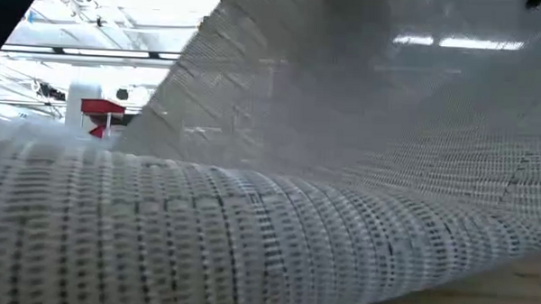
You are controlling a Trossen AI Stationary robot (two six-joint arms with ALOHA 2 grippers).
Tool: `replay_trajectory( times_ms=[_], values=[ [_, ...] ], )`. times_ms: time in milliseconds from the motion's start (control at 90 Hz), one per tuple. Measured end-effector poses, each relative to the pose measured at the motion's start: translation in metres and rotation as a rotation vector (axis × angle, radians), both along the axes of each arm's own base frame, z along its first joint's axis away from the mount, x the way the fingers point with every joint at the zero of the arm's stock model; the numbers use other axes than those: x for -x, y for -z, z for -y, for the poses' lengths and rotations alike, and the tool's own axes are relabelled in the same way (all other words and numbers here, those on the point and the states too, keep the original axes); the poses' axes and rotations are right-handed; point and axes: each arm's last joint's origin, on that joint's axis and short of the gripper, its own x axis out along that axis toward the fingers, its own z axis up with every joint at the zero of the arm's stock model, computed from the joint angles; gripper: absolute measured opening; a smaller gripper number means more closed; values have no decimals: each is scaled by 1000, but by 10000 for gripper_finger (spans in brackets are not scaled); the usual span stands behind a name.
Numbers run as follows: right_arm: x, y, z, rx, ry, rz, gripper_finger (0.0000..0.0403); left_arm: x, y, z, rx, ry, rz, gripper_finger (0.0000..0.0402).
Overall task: Set table place
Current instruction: Prepare the gray placemat
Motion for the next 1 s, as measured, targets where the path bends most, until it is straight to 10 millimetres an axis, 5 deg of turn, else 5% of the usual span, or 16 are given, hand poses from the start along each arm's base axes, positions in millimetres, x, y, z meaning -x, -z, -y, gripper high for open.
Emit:
replay_trajectory(
  times_ms=[167,367,600,822,1000],
  values=[
    [15,-6,-17,-42,-13,23,0,0,55,19,105,97,-169,0],
    [31,-5,-31,-137,80,-5,0,-6,60,20,121,83,-139,0],
    [54,-2,-49,-216,174,-41,0,5,65,-27,-29,-4,-307,0],
    [85,31,-60,-169,285,-175,0,9,65,-75,-56,-152,-375,0],
    [90,43,-58,-111,416,-62,0,10,65,-100,-26,-341,-414,0]
  ],
)
